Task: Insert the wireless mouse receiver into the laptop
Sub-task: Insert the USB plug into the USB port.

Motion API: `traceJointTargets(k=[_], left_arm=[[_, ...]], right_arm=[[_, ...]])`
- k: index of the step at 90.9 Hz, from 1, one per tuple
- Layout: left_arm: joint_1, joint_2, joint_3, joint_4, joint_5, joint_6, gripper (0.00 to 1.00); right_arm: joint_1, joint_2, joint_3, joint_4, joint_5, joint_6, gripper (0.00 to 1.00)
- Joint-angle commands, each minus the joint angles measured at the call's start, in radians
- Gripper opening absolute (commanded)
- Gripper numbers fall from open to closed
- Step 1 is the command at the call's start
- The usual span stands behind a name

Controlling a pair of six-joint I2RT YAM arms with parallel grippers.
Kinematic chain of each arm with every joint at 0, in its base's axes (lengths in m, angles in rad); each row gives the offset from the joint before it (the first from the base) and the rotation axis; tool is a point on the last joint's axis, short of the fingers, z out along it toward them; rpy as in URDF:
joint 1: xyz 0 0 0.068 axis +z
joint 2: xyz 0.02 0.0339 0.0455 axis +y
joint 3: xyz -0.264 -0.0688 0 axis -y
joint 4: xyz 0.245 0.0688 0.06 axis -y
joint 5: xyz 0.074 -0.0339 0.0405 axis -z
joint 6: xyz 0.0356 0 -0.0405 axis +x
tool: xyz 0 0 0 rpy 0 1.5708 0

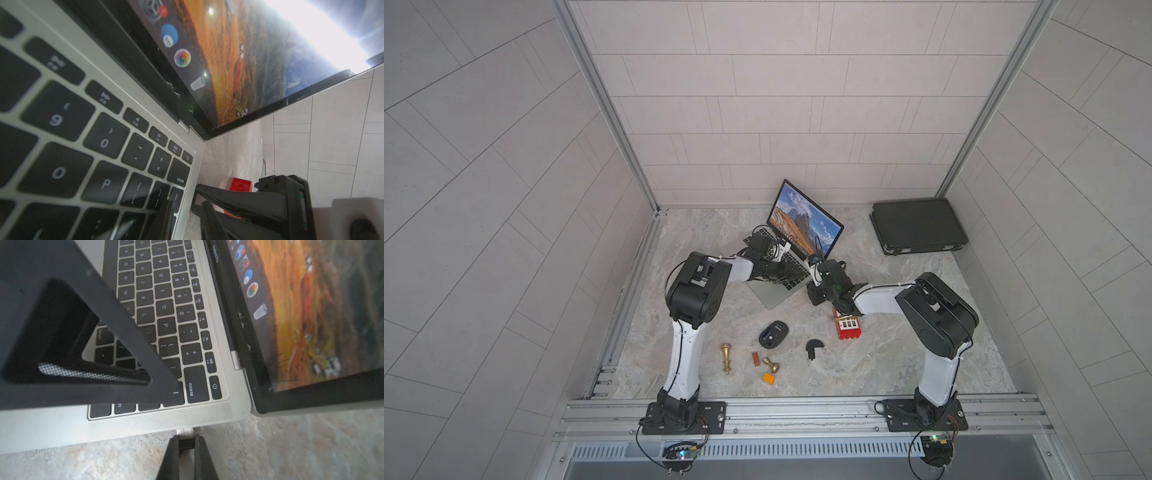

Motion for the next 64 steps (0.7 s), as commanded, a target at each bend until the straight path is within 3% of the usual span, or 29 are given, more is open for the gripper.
traceJointTargets(k=[1,19,31,49,64], left_arm=[[0.006,0.071,-0.059,-0.167,-0.062,0.017,0.27],[0.006,0.066,-0.073,-0.164,-0.052,0.017,0.27],[0.006,0.052,-0.084,-0.156,-0.047,0.012,0.27],[0.006,-0.005,-0.097,-0.093,-0.037,-0.044,0.27],[0.007,-0.085,-0.104,-0.078,-0.068,-0.065,0.31]], right_arm=[[0.01,0.098,-0.05,-0.169,0.037,-0.015,0.11],[0.019,0.107,-0.049,-0.145,0.021,-0.012,0.14],[0.019,0.073,-0.04,-0.176,0.026,0.016,0.28],[0.019,-0.099,-0.008,-0.268,-0.018,0.085,0.48],[0.01,-0.211,-0.006,-0.306,-0.087,0.247,0.53]])
